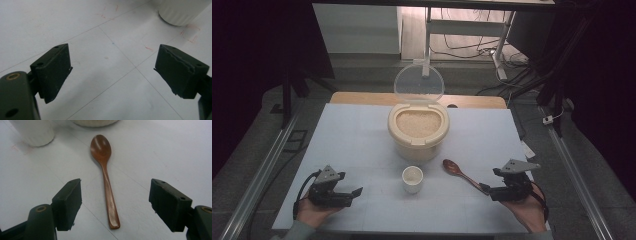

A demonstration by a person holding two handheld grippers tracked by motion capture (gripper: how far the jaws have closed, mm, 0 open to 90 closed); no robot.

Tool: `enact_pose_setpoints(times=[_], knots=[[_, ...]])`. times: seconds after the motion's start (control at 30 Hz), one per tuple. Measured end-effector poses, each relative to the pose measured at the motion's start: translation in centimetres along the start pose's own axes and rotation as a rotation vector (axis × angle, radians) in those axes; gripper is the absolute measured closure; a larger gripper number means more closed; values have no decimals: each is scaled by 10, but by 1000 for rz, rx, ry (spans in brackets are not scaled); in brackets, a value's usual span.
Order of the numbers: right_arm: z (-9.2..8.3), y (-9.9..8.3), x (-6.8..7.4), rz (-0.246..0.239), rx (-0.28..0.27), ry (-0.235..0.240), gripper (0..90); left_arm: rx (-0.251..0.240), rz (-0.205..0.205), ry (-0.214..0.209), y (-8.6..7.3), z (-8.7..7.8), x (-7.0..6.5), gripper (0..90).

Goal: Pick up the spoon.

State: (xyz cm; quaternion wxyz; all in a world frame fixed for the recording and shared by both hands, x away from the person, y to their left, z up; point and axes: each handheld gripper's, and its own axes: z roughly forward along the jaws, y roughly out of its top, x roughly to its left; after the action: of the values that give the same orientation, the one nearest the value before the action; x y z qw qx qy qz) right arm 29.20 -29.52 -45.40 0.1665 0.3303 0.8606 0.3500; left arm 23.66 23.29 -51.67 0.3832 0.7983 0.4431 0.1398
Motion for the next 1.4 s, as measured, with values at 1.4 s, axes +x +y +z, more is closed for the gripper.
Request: enact_pose_setpoints(times=[1.4], knots=[[62,51,5,-80,311,58,332,26,5,14,-1,6,3,123]])
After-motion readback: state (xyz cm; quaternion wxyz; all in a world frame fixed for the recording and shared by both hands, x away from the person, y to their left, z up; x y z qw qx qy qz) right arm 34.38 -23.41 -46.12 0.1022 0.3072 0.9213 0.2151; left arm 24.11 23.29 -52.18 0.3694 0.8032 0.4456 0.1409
